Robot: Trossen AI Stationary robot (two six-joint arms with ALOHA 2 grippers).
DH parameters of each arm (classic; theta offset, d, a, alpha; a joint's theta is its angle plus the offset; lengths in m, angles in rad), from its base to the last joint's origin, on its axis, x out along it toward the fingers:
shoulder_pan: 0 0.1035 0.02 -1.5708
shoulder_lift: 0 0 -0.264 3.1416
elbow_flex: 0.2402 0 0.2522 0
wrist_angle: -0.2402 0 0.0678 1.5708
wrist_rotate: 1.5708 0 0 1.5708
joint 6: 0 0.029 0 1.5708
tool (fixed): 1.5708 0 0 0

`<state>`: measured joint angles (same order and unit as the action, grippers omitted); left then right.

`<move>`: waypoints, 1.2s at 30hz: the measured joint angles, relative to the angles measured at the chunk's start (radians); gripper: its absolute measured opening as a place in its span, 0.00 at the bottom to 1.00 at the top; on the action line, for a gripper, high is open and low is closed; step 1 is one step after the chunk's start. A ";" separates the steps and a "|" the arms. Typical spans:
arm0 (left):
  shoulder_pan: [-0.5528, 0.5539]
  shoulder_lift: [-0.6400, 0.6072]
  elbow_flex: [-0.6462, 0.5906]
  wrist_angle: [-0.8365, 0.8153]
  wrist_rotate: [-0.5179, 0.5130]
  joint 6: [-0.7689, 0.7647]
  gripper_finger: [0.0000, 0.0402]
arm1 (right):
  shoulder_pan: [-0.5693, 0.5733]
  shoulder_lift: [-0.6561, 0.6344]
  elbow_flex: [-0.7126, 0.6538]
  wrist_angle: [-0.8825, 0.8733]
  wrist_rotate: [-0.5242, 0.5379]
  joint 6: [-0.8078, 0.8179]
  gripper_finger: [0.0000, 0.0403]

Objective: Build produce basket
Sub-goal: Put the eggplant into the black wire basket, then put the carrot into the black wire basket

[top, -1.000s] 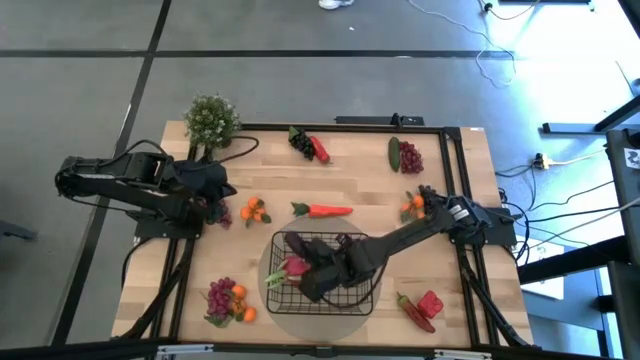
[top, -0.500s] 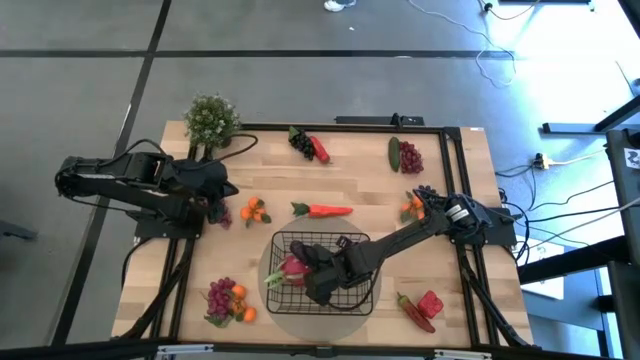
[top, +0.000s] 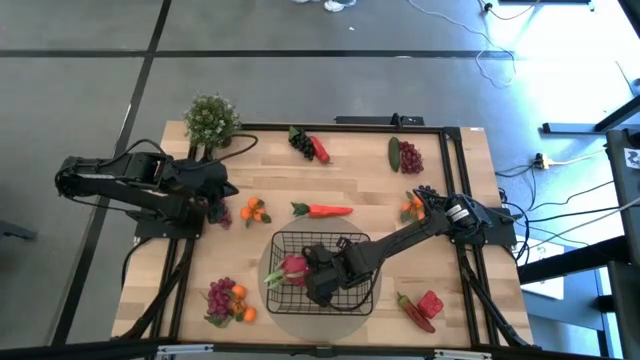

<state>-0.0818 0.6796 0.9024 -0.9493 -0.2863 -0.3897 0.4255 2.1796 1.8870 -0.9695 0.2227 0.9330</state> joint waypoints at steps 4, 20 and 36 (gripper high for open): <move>0.000 0.000 0.000 0.000 0.000 0.000 0.00 | -0.002 0.000 0.000 0.000 0.008 -0.003 0.24; 0.000 0.000 0.000 0.000 -0.001 0.001 0.00 | -0.023 -0.084 0.002 -0.015 0.017 -0.003 0.25; 0.000 0.000 0.000 0.000 0.000 0.000 0.00 | -0.117 -0.234 0.003 -0.022 0.082 -0.133 0.25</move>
<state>-0.0818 0.6796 0.9024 -0.9497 -0.2863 -0.3901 0.3082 1.9454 1.8900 -0.9911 0.3048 0.8000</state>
